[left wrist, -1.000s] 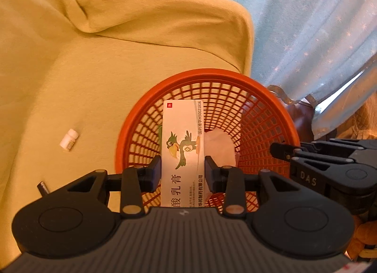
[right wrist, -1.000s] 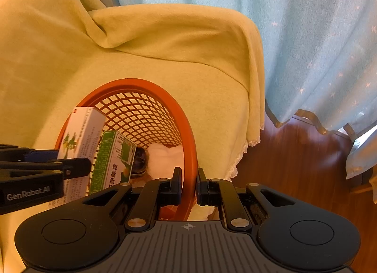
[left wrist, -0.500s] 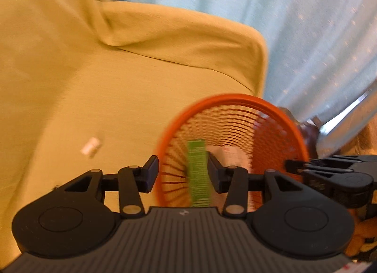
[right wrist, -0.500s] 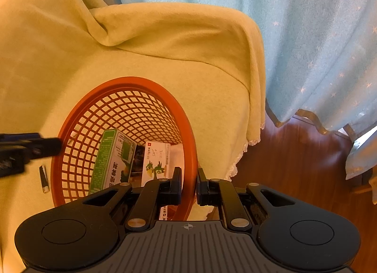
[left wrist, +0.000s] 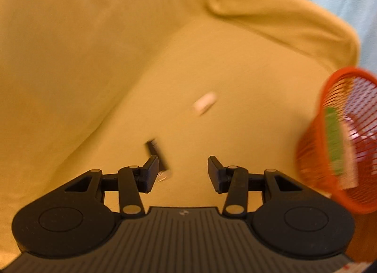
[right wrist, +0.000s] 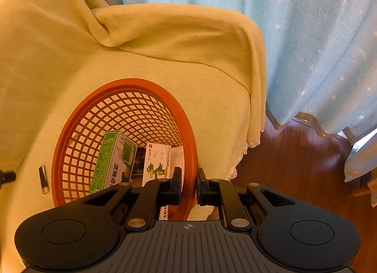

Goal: Organize objects
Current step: 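Move the left gripper to the black lighter and grasp it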

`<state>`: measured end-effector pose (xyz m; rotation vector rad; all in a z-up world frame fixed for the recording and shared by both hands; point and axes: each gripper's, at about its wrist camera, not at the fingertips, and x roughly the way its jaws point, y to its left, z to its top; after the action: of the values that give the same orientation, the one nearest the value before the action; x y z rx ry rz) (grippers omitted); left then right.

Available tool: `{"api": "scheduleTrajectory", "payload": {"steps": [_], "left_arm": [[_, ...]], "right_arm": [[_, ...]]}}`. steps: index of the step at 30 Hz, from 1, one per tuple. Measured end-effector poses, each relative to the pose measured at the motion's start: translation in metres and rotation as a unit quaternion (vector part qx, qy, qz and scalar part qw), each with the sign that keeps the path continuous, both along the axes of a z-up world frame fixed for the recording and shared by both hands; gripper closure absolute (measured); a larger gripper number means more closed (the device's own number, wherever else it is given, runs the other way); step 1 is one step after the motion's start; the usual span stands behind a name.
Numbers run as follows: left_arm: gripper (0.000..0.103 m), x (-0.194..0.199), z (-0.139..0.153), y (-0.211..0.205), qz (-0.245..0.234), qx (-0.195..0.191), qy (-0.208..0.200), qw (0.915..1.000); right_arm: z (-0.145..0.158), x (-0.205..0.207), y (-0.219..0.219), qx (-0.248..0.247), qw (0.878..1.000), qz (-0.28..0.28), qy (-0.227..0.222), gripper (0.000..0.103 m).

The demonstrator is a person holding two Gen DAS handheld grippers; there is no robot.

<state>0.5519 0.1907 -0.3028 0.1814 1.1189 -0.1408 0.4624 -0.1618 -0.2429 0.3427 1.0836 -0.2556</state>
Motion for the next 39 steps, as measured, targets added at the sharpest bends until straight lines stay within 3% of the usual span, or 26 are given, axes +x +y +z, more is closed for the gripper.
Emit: {"api": "scheduleTrajectory", "payload": {"steps": [8,24,27,31,39], "left_arm": [[0.062,0.013,-0.066,0.035,0.066,-0.014,0.040,0.9970],[0.068,0.066,-0.130,0.032,0.057,-0.004,0.035,0.9978],[0.076,0.069,-0.141,0.034,0.061,-0.001,0.048,0.9970],[0.085,0.068,-0.142,0.036,0.056,-0.012,0.044,0.9974],[0.085,0.055,-0.126,0.035,0.040,-0.019,0.043,0.9981]], "right_arm": [[0.000,-0.002,0.004,-0.008,1.000,-0.002,0.004,0.095],[-0.001,-0.001,0.006,-0.017,1.000,-0.018,0.007,0.095],[0.000,-0.002,0.006,-0.017,1.000,-0.018,0.006,0.095],[0.000,-0.002,0.006,-0.016,1.000,-0.018,0.006,0.095],[0.000,-0.003,0.004,-0.013,1.000,-0.018,0.005,0.095]]}}
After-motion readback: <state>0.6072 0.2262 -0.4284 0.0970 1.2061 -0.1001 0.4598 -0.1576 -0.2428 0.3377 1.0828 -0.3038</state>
